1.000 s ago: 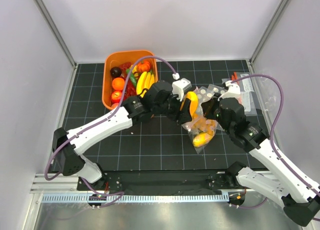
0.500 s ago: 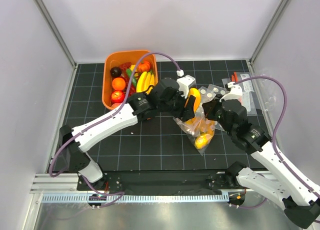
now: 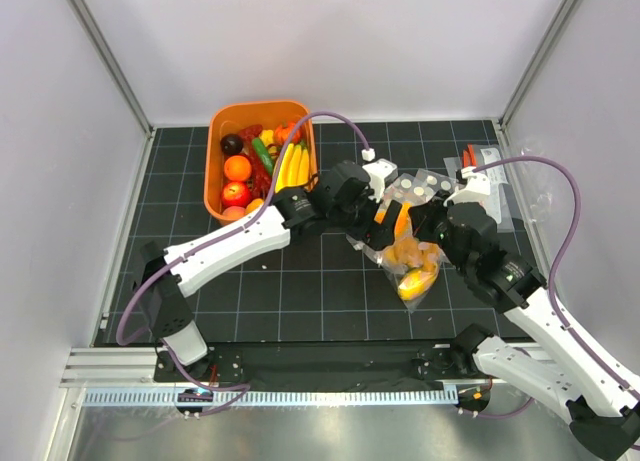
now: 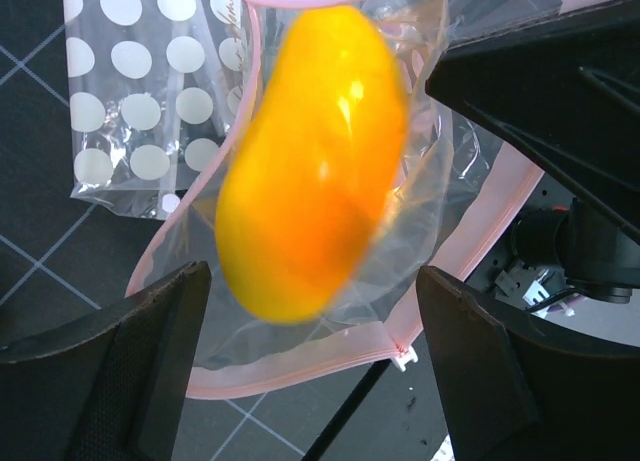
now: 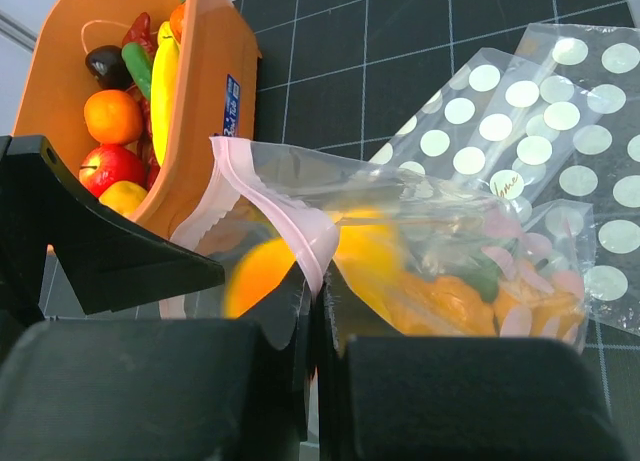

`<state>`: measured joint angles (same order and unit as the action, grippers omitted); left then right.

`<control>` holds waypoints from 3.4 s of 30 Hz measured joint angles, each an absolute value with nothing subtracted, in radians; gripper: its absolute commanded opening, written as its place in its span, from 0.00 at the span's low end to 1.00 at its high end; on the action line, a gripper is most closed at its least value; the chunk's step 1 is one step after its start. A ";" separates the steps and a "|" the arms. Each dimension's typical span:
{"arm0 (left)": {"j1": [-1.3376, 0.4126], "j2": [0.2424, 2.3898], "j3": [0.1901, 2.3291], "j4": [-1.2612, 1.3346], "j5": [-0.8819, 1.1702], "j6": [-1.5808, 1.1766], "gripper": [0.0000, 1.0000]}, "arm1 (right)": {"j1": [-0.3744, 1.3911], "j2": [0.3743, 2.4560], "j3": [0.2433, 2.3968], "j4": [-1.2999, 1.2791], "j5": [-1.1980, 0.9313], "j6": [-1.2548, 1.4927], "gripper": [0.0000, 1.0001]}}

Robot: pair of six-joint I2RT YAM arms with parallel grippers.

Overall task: Place the food in the zip-top bag and seal the zipper
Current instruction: Place the fake fruit in the zipper food storage bag, then adjust the zipper food storage bag at the center of the board.

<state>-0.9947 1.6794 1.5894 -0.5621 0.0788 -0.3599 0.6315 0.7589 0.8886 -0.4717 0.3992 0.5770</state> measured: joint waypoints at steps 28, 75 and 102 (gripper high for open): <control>-0.995 1.446 1.499 -0.515 -0.271 -0.487 1.00 | 0.632 0.695 0.844 -0.441 0.373 0.564 0.01; -0.706 1.228 0.951 -0.201 -0.183 -0.620 0.01 | 0.757 0.961 0.757 -0.074 -0.269 0.339 0.81; -0.678 1.192 0.945 -0.225 -0.123 -0.628 0.04 | 1.171 1.297 0.851 -0.076 0.448 0.091 0.16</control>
<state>-0.6781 1.1915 0.9455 -0.2249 -0.1234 -0.6285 1.1706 1.2972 0.8513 -0.0765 0.4484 0.0914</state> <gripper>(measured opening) 0.011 0.250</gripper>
